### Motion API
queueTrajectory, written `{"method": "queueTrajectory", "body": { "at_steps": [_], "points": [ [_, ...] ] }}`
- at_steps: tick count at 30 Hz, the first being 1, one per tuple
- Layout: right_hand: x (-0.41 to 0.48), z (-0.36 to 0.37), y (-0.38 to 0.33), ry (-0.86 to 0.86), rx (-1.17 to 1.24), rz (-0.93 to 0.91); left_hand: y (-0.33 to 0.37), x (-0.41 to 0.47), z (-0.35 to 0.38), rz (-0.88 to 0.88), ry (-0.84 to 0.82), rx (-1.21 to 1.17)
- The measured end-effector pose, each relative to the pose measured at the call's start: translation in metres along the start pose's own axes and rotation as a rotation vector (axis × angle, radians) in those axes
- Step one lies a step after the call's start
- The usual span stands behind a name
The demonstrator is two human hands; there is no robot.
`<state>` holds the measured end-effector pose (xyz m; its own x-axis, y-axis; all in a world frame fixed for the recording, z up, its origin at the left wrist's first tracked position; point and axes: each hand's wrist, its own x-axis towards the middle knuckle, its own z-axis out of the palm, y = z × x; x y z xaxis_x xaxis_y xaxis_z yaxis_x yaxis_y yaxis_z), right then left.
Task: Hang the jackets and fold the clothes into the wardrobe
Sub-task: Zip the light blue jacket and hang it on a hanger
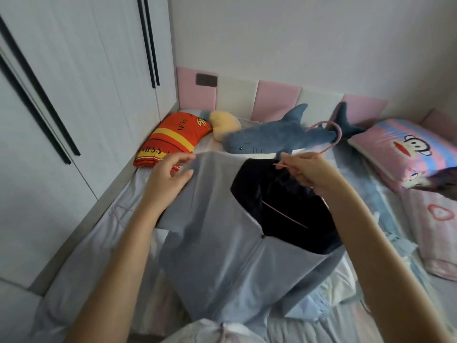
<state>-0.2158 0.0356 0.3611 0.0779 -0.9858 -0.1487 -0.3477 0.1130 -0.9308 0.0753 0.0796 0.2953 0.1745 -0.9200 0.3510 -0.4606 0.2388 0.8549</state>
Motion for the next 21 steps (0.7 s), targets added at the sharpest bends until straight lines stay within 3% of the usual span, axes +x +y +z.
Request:
{"method": "queueTrajectory", "body": {
  "at_steps": [2, 6, 13, 17, 21],
  "points": [
    [-0.007, 0.003, -0.004, -0.091, -0.003, -0.009, -0.026, 0.0, 0.003, -0.077, -0.083, 0.148],
    [-0.015, 0.004, -0.018, -0.091, 0.009, -0.111, -0.041, -0.012, 0.014, -0.263, -0.151, 0.078],
    [-0.019, -0.022, -0.023, -0.091, -0.255, -0.336, -0.039, -0.004, -0.011, 0.016, 0.014, 0.135],
    [-0.013, -0.031, -0.011, -0.165, -0.345, -0.268, -0.017, 0.016, -0.036, 0.115, -0.033, 0.142],
    [-0.003, -0.039, -0.004, -0.262, -0.15, -0.122, -0.027, 0.04, -0.053, -0.077, -0.056, 0.363]
  ]
}}
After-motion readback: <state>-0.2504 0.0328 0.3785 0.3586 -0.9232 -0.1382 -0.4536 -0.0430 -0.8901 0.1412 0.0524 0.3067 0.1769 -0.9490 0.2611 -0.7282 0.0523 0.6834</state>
